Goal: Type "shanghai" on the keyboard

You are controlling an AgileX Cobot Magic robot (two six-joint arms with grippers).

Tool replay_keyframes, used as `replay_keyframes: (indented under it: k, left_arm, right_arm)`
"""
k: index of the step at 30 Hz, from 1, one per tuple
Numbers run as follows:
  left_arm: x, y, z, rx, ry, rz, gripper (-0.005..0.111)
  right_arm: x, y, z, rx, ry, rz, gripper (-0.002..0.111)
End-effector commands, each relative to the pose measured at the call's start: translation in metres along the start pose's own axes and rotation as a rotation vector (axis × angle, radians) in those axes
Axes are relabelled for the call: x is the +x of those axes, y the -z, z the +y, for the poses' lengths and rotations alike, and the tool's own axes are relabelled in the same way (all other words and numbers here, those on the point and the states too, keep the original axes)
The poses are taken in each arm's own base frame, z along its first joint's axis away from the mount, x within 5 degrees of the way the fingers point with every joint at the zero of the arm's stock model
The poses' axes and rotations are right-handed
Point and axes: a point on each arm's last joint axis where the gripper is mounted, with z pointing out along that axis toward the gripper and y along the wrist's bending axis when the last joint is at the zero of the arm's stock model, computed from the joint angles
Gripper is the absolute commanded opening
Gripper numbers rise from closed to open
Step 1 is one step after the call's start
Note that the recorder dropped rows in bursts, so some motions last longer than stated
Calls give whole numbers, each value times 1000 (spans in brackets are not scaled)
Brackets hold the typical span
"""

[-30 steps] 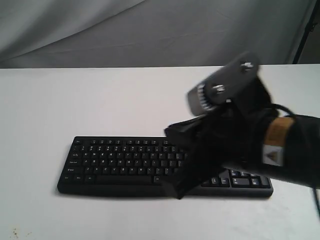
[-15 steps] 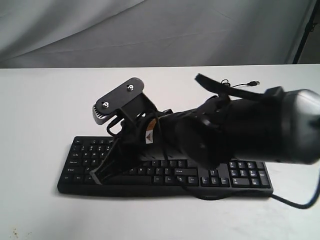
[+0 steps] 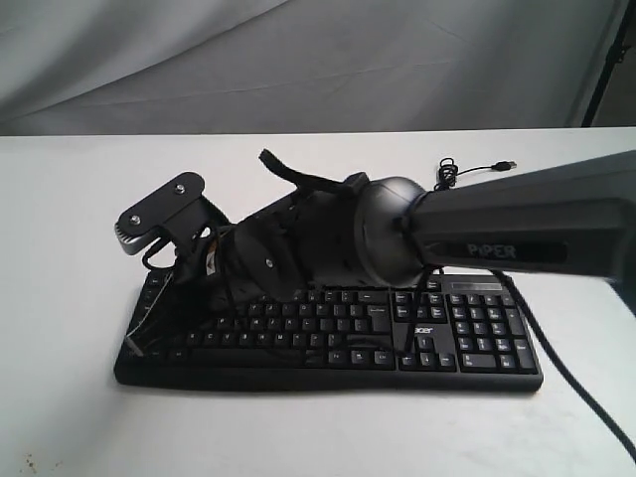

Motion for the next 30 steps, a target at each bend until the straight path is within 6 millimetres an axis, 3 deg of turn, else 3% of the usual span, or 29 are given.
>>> replay_keyframes:
  k: [1,11,30]
  left_arm:
    - [1,0,0,3,1,-2,0]
    - [1,0,0,3,1,-2,0]
    - [1,0,0,3,1,-2,0]
  right_arm:
    - [1,-8,4,-2,59,-16,0]
    - [15,-31,3,10,101,-14,0]
    - [20,-39,2,15,109,-14,0]
